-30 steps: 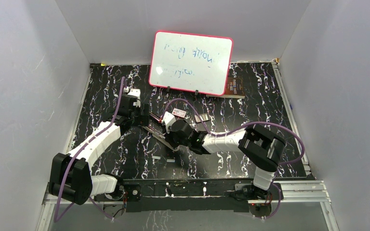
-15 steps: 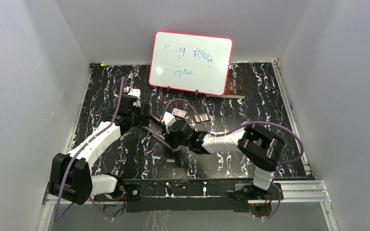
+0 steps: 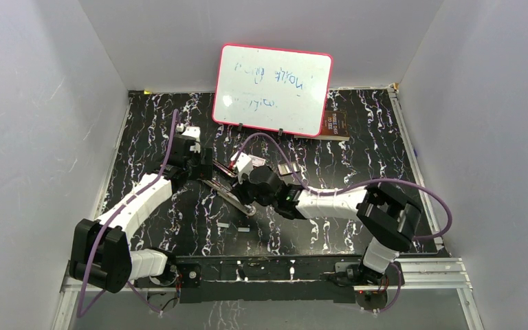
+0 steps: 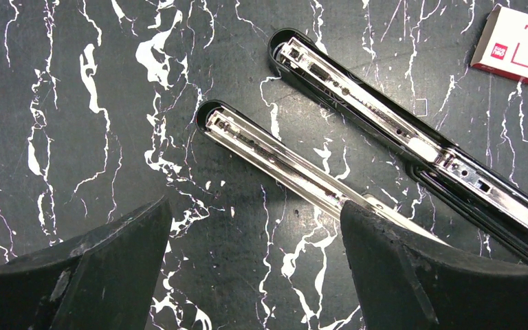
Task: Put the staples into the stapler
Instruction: Install the staple into the stapler, then pick up the staple from the center of the board.
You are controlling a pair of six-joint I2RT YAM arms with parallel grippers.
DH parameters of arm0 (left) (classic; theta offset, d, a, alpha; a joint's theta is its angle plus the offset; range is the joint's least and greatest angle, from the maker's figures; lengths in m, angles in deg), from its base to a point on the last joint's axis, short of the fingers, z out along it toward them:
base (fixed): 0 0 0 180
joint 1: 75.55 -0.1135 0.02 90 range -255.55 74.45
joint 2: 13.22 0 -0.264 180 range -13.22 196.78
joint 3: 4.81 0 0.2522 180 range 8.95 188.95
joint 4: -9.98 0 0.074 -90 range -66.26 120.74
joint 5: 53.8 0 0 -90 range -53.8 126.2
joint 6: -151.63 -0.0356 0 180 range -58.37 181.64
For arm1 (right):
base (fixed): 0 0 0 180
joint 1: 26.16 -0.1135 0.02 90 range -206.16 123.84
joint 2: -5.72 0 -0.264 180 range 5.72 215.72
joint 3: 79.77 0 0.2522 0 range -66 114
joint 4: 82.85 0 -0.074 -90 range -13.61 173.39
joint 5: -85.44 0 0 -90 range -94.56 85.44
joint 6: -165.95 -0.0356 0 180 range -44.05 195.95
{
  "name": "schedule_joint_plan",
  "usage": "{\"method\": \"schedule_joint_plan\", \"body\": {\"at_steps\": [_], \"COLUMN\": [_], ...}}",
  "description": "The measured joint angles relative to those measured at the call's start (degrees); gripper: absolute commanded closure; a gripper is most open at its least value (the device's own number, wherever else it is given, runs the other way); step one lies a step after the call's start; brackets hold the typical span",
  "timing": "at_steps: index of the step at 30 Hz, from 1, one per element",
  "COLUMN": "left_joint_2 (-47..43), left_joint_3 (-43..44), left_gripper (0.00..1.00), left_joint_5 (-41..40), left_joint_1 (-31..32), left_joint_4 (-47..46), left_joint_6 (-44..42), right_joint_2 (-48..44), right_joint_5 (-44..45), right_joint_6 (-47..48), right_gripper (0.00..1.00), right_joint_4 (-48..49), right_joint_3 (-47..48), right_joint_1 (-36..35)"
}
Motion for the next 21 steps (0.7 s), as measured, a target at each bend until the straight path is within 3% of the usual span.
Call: {"method": "schedule_joint_plan", "body": {"at_steps": [5, 14, 21], "left_joint_2": [-0.81, -2.03, -2.54], "left_joint_3": [0.0, -0.02, -0.02], "left_gripper": [0.1, 0.11, 0.11], "left_joint_5": [0.5, 2.51, 2.67], "left_joint_1": [-0.42, -1.57, -1.57], "left_joint_4": [-1.18, -1.92, -1.9], "left_joint_6": [0.24, 0.83, 0.87], "right_joint_2": [-2.58, -6.21, -5.14], "right_joint_5": [-1.01, -22.93, -31.76], "right_joint_6": [1.44, 8.11, 10.19], "right_gripper": [0.59, 0.51, 0.49], "right_joint_4": [-0.44, -2.23, 7.52], "right_joint_3": [-1.88, -11.58, -21.24], "right_joint_1": [0.02, 0.31, 0.26]}}
